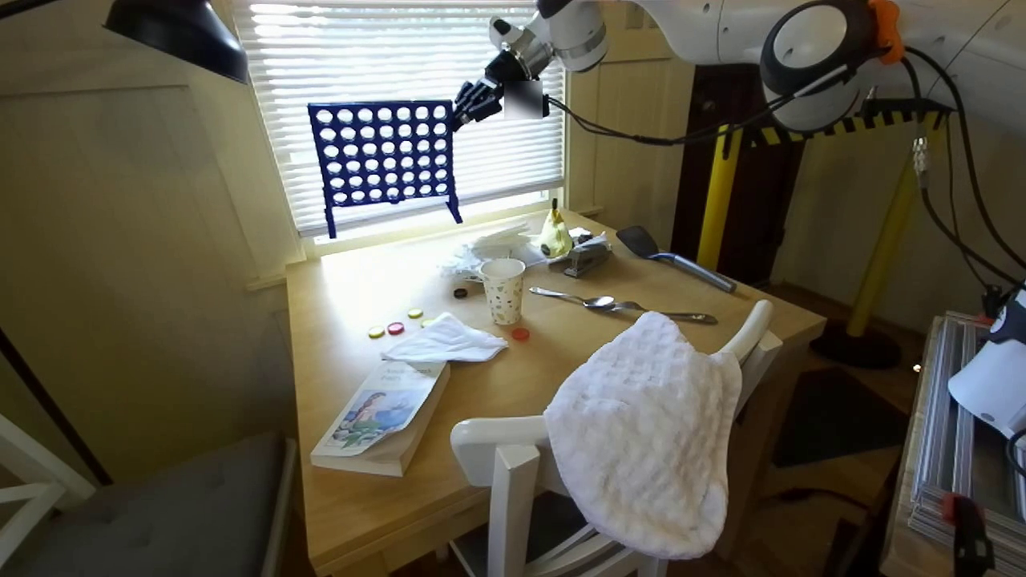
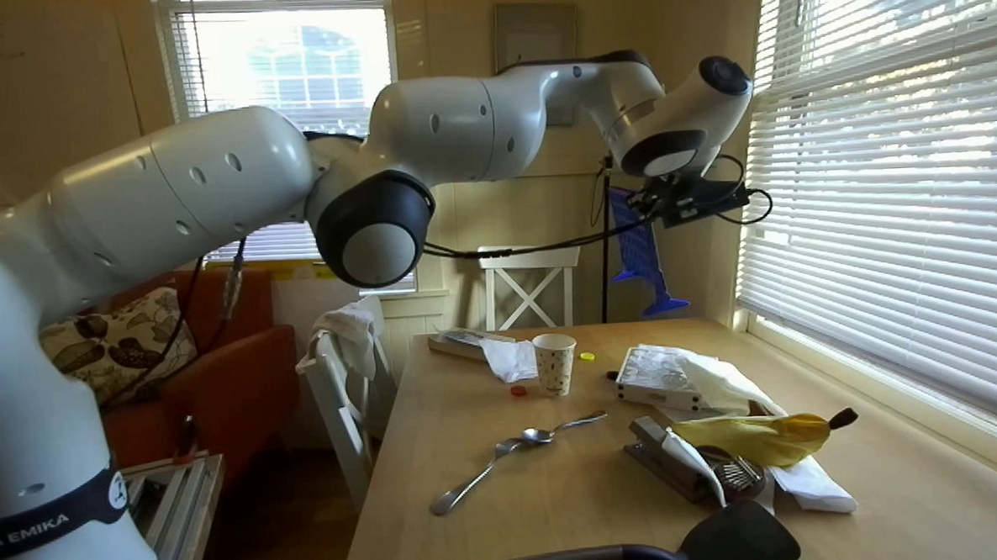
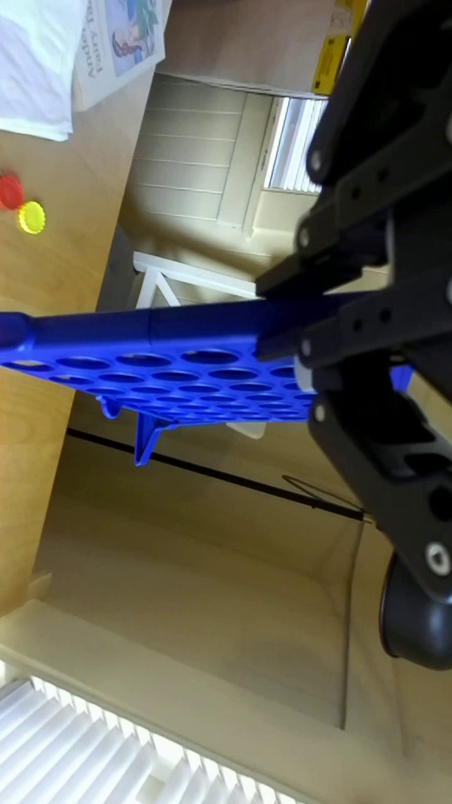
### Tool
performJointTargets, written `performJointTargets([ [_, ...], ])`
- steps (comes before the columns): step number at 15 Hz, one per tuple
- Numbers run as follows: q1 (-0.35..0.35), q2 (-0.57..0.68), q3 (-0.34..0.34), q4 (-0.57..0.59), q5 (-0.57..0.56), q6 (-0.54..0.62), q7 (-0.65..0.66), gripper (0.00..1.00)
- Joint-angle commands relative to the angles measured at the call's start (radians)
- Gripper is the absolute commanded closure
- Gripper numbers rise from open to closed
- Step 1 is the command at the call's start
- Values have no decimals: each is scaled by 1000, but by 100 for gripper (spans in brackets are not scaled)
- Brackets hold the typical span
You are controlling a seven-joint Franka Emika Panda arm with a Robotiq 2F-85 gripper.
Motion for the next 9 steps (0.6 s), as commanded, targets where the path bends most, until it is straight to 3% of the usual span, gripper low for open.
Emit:
performJointTargets([
  [1,-25,-20,24,0,65,-30,-19,95],
  [9,-72,-63,-9,0,65,-242,49,95],
])
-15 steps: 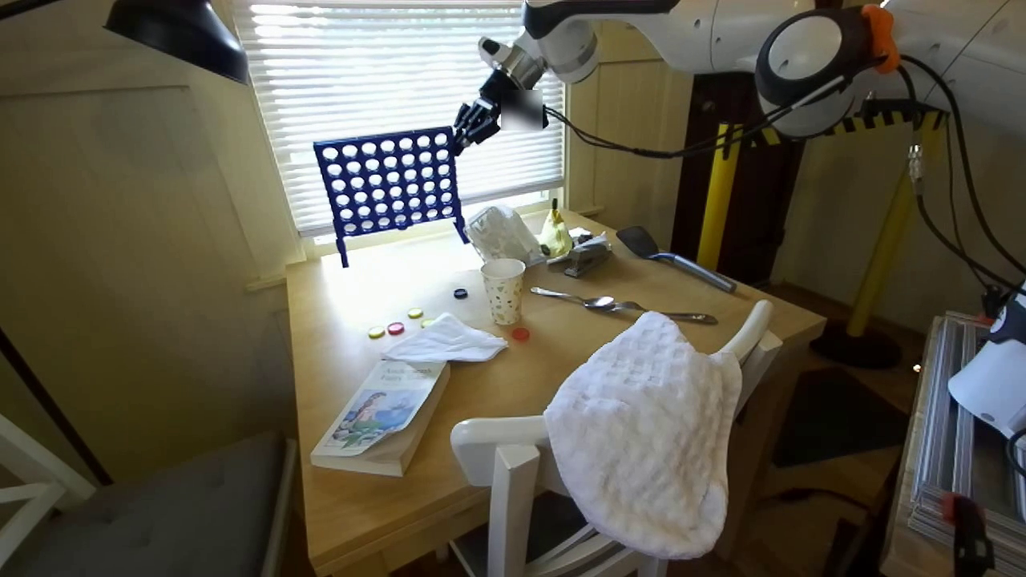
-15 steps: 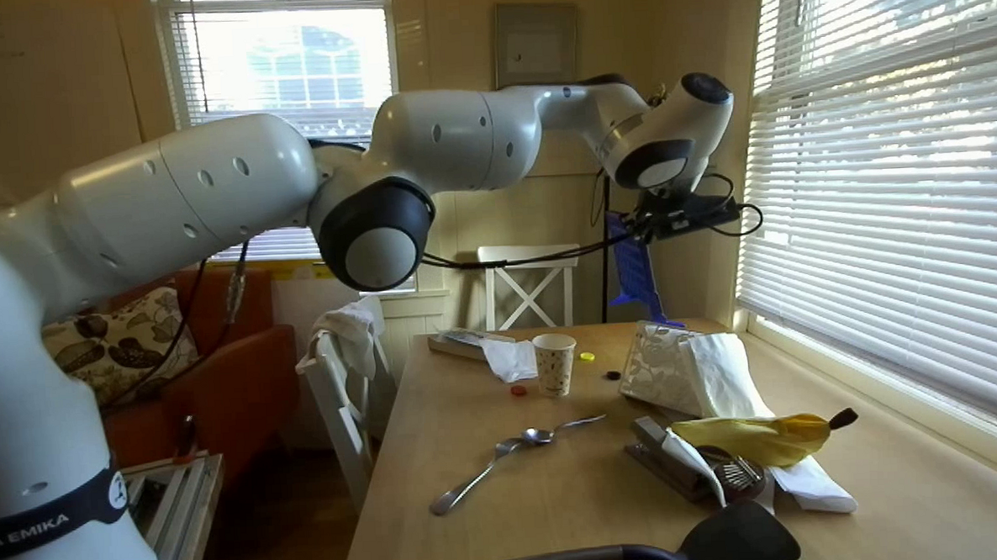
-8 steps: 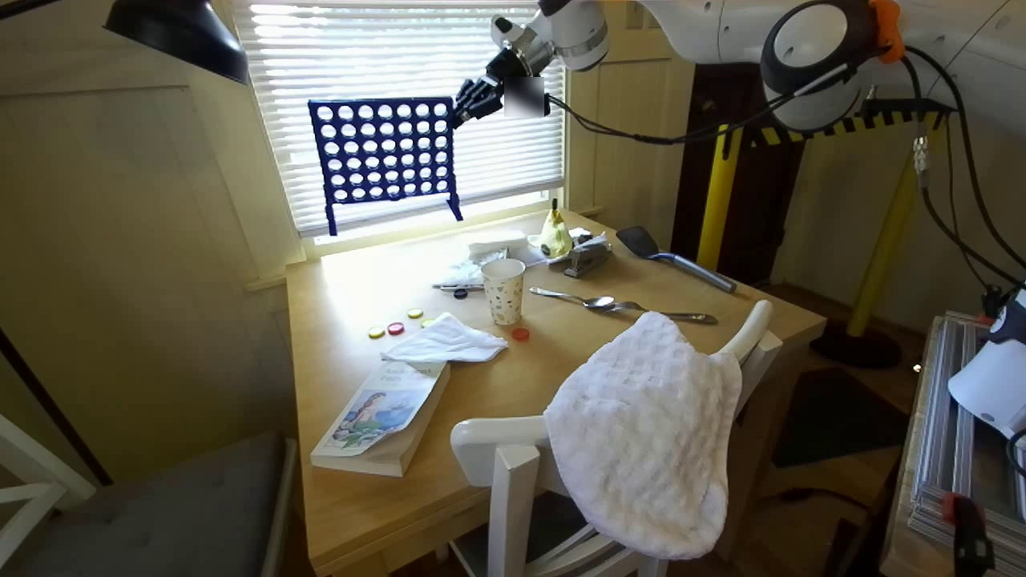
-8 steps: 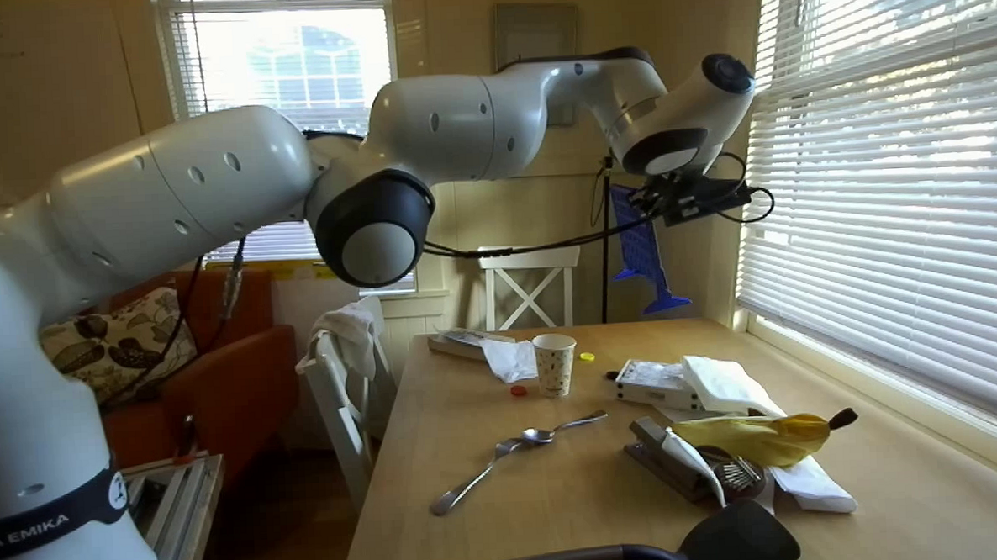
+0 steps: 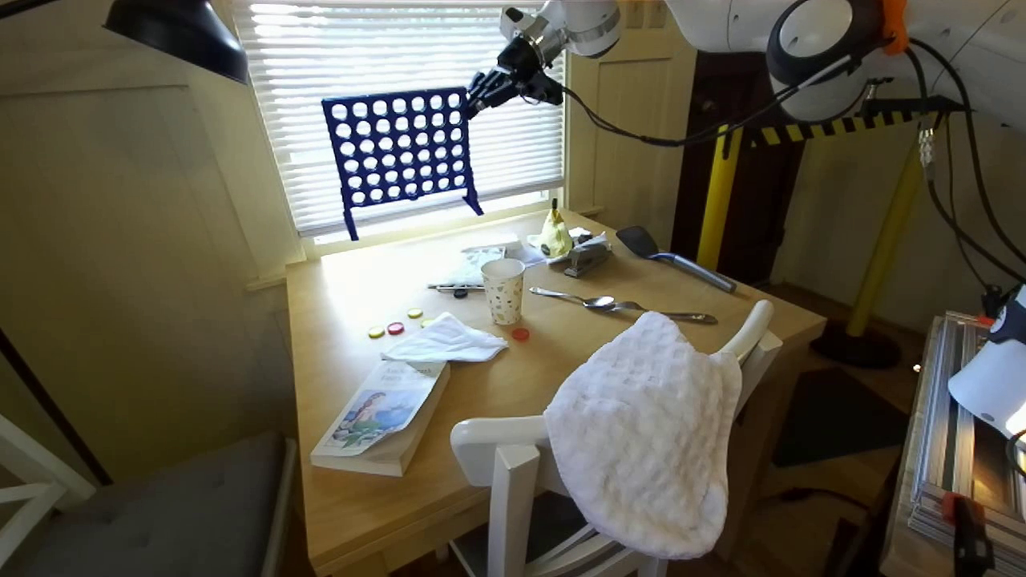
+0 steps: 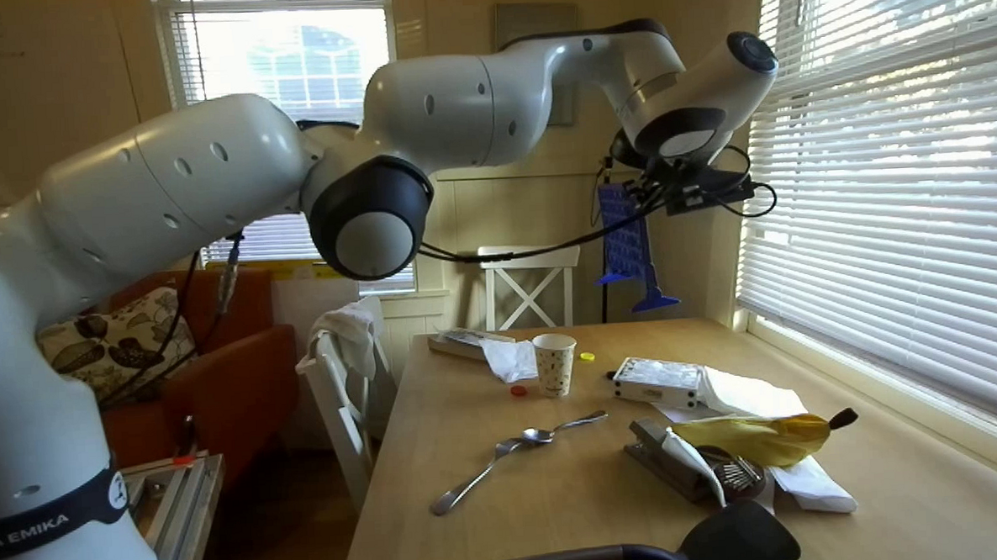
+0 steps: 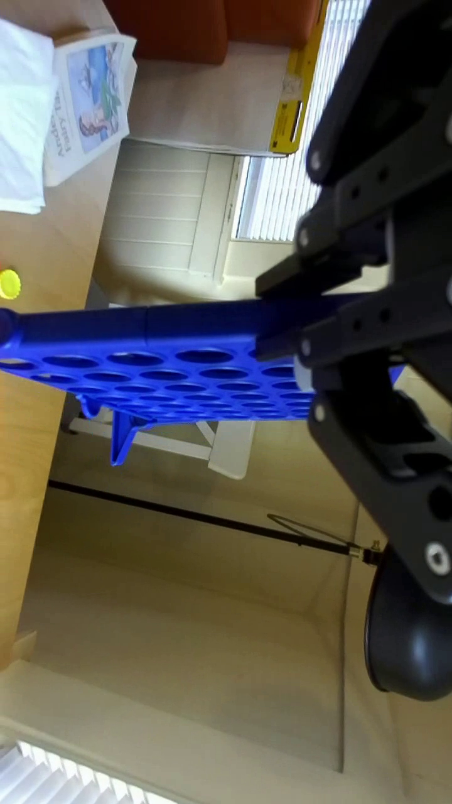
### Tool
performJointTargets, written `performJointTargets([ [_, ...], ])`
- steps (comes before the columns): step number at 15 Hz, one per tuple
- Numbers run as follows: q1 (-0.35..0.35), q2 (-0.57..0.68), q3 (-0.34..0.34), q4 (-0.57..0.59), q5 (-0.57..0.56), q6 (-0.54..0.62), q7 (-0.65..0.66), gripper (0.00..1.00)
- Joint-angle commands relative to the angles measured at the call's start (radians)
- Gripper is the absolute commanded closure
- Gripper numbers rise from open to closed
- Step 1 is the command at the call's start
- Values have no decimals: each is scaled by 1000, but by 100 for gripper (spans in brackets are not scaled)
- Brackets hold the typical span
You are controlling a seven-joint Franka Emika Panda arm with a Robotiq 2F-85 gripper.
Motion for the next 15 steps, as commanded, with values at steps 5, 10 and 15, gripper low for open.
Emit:
performJointTargets([
  [5,-50,-48,-23,0,35,-177,40,95],
  [10,-43,-35,-53,-1,17,-151,71,80],
  [15,-41,-33,-56,-2,16,-151,83,80],
])
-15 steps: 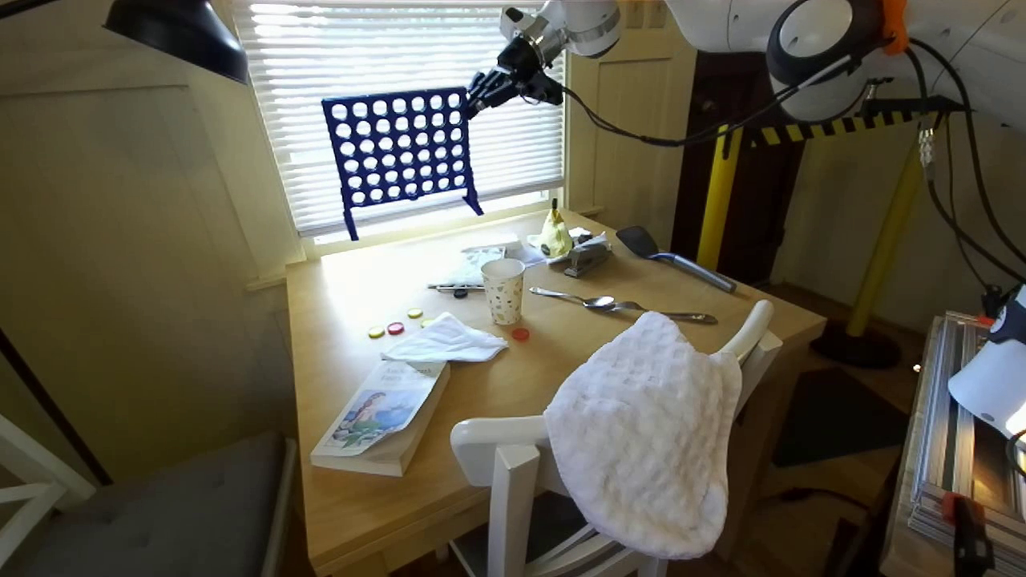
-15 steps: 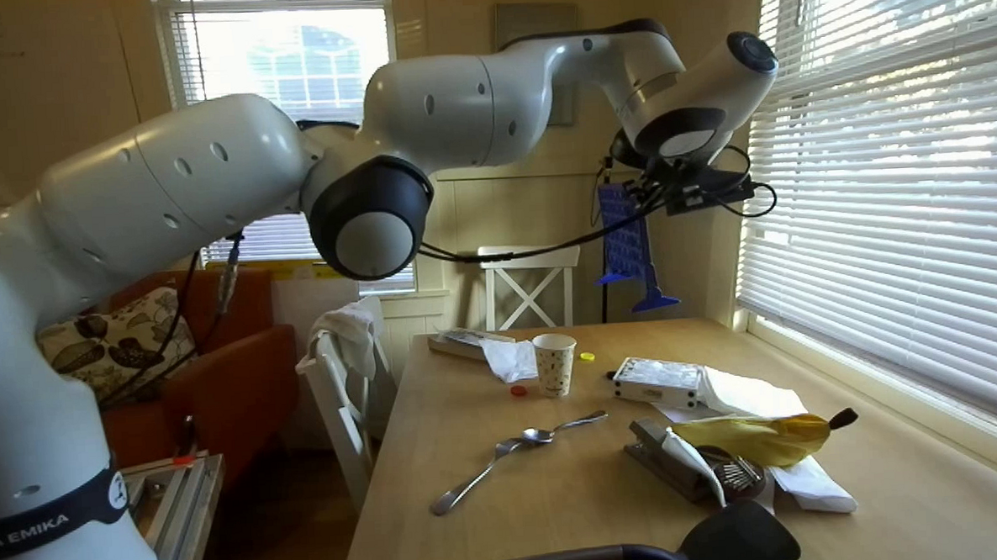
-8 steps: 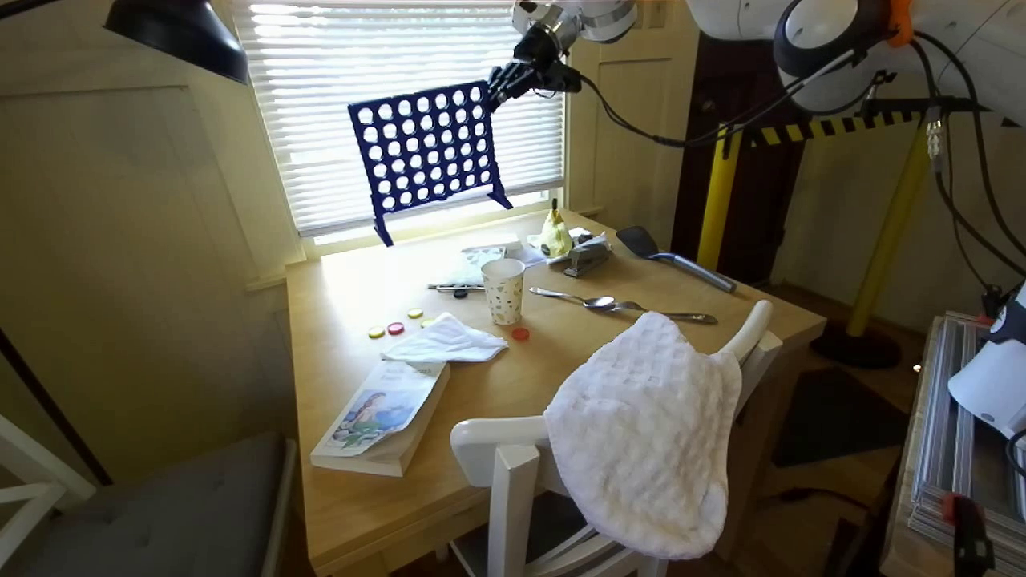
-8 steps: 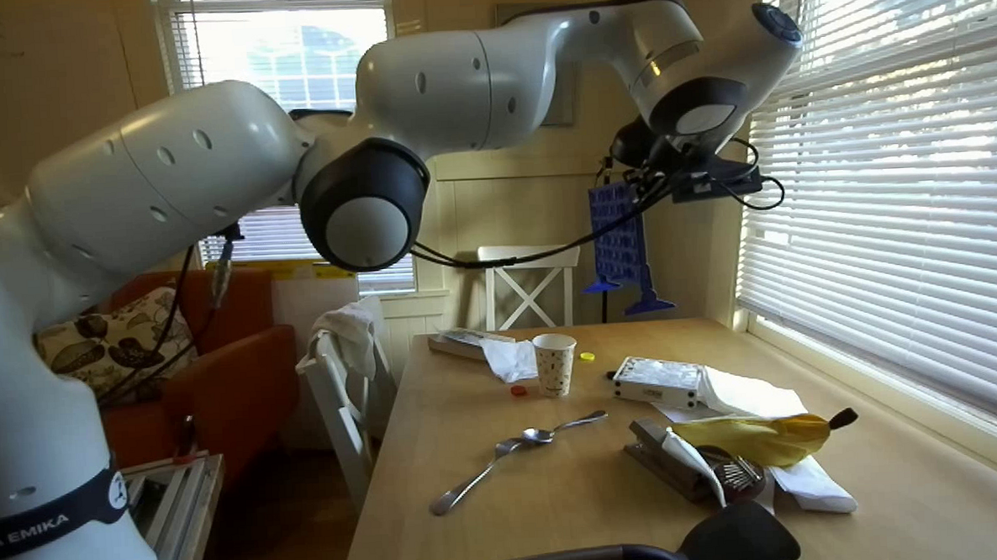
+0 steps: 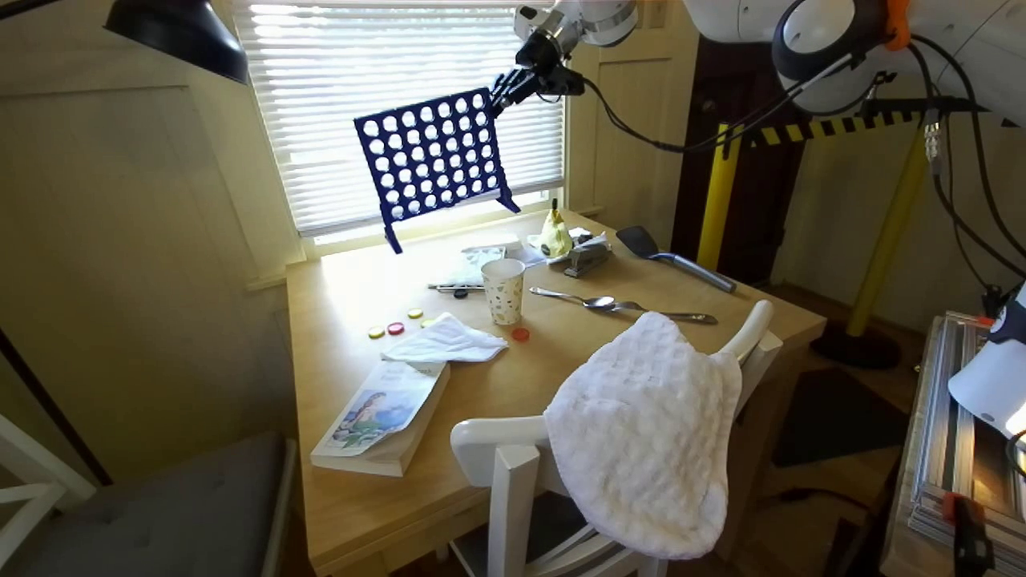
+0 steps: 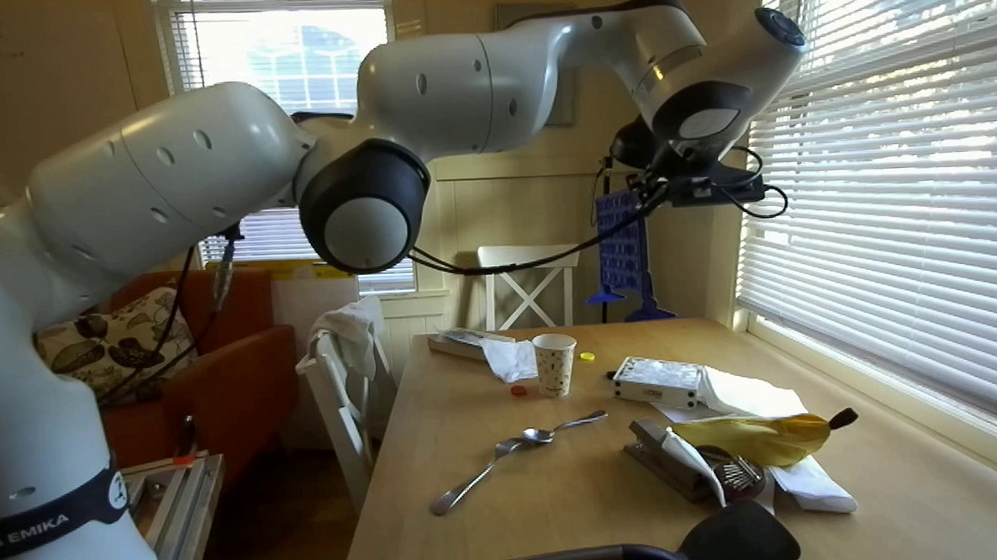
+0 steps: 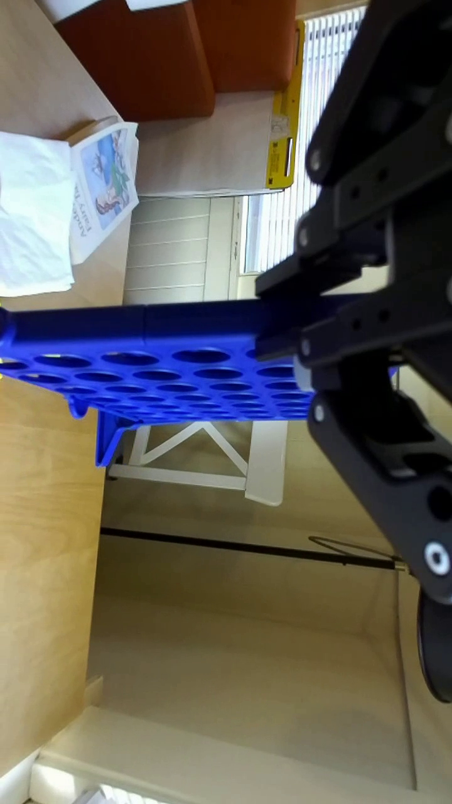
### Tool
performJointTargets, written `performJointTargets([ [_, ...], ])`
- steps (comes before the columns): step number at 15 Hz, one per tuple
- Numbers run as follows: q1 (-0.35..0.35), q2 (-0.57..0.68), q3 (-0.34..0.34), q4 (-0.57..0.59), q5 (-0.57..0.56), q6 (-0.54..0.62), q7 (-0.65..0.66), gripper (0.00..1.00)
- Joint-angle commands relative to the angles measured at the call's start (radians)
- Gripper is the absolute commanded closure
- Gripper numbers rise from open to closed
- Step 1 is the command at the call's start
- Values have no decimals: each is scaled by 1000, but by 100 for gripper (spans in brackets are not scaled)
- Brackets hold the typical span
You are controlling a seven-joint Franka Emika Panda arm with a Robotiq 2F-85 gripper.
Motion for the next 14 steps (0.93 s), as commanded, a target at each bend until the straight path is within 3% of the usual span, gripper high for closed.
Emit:
performJointTargets([
  [1,6,-3,-18,0,16,-1,1,95],
  [5,-27,-24,-6,1,34,-7,-43,95],
  [14,-180,-33,29,2,130,-174,-155,95],
])
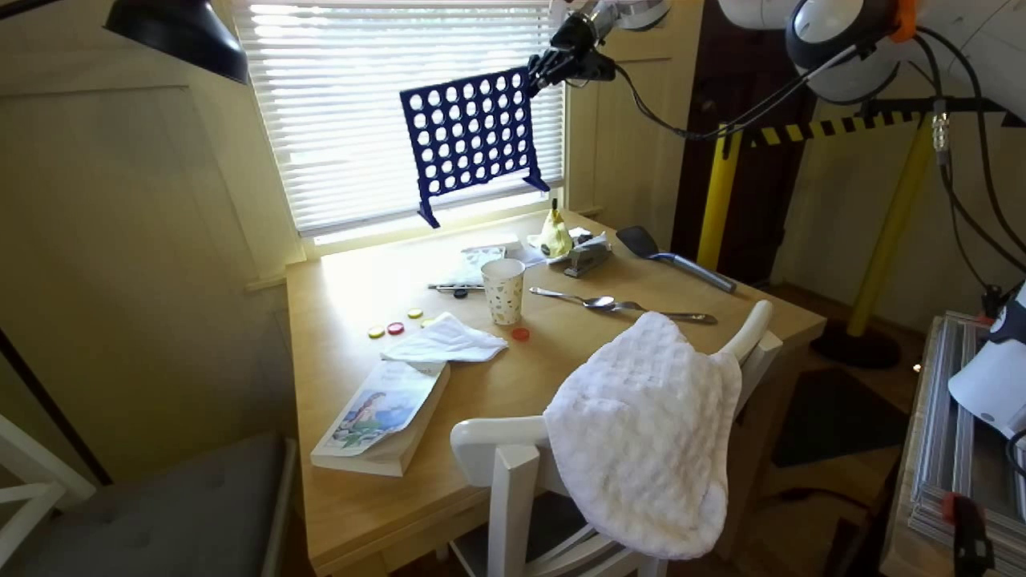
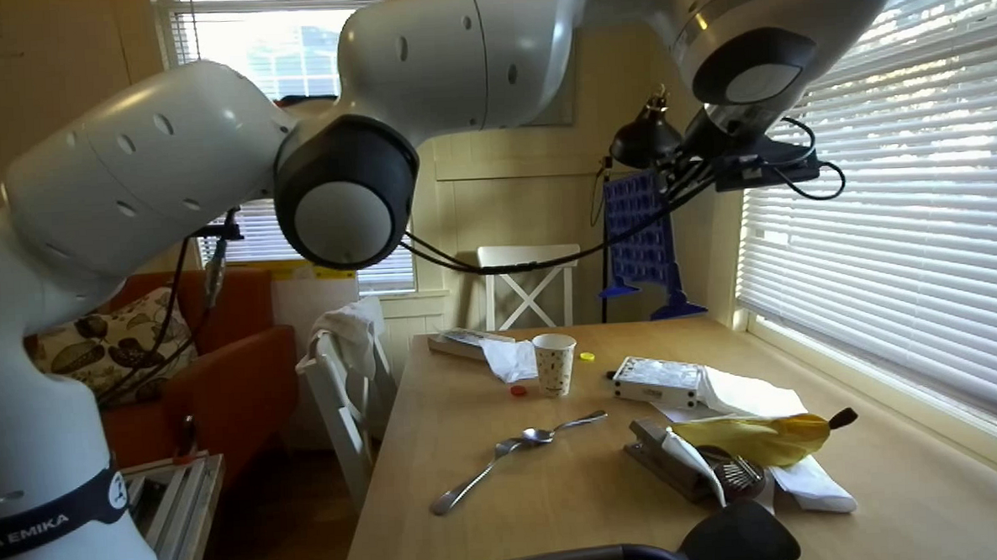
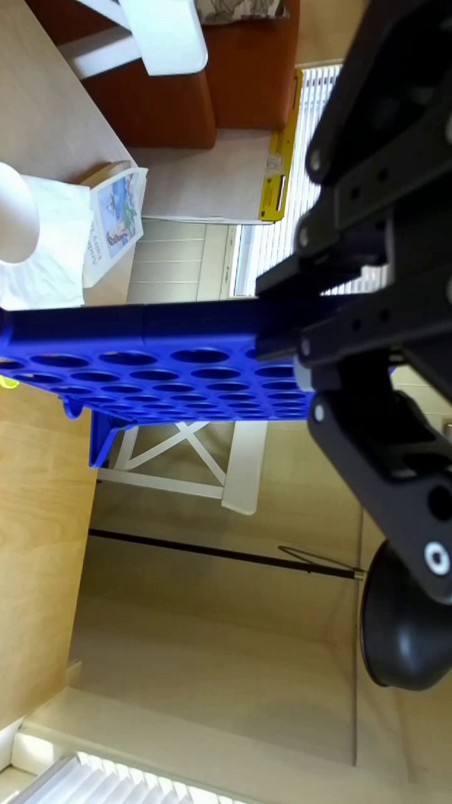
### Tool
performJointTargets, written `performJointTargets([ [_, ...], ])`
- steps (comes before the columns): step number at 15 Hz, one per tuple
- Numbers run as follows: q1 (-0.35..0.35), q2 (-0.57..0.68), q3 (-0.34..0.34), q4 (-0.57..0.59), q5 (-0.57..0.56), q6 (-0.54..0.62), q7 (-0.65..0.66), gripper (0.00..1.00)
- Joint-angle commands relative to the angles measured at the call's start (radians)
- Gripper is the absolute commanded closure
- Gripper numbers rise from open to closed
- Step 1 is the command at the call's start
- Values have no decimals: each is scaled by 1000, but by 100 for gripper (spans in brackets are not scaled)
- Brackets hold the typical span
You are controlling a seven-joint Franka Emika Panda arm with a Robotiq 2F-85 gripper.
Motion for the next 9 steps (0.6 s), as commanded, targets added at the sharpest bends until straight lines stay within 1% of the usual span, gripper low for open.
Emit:
performJointTargets([
  [1,-61,7,26,-1,88,-54,-41,95],
  [6,-111,27,0,-2,140,-211,9,95],
  [9,-123,39,-27,-4,128,-330,37,95],
])
